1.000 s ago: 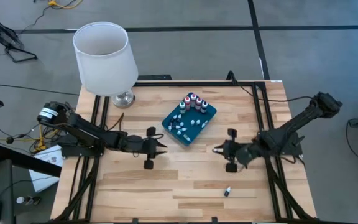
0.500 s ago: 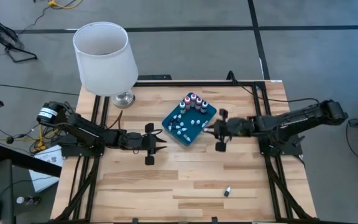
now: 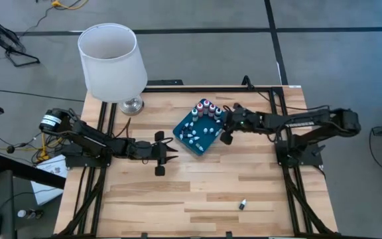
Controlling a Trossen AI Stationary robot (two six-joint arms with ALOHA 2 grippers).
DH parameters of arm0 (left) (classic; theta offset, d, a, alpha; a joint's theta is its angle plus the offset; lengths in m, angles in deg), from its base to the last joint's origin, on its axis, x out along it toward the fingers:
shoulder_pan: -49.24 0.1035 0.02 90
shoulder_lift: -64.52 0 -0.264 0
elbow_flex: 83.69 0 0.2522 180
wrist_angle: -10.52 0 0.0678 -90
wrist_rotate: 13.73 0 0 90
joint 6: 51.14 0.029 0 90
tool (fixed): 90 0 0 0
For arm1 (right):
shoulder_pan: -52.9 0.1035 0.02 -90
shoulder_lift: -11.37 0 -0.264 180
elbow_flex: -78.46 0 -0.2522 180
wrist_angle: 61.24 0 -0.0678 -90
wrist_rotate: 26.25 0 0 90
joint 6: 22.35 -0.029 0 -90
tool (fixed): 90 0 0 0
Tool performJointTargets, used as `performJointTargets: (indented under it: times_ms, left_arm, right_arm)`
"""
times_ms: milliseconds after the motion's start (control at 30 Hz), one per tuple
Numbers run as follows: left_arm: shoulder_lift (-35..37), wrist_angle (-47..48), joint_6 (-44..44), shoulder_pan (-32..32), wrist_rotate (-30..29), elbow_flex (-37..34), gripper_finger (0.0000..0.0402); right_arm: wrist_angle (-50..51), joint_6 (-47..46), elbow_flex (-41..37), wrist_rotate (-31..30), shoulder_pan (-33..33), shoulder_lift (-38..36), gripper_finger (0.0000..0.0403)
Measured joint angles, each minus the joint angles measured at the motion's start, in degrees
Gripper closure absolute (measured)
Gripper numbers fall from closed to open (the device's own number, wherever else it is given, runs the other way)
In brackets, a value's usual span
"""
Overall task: Pick & Place food coloring
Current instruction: Put the small green food coloring bottle into the blue container
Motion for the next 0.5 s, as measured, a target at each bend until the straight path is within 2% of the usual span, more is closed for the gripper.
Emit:
performJointTargets:
  times_ms: [133, 267, 500]
  left_arm:
    - [0.0, 0.0, 0.02, 0.0, 0.0, 0.02, 0.0306]
    - [0.0, 0.0, 0.02, 0.0, 0.0, 0.02, 0.0306]
    - [0.0, 0.0, -0.06, 0.0, 0.0, 0.02, 0.0306]
  right_arm:
    - [0.12, -1.12, 0.0, 1.01, -0.97, 3.13, 0.0351]
    - [-1.39, -1.88, 0.0, 4.47, -2.04, 6.37, 0.0351]
    - [-3.0, -1.9, 0.0, 4.62, -2.02, 8.43, 0.0351]
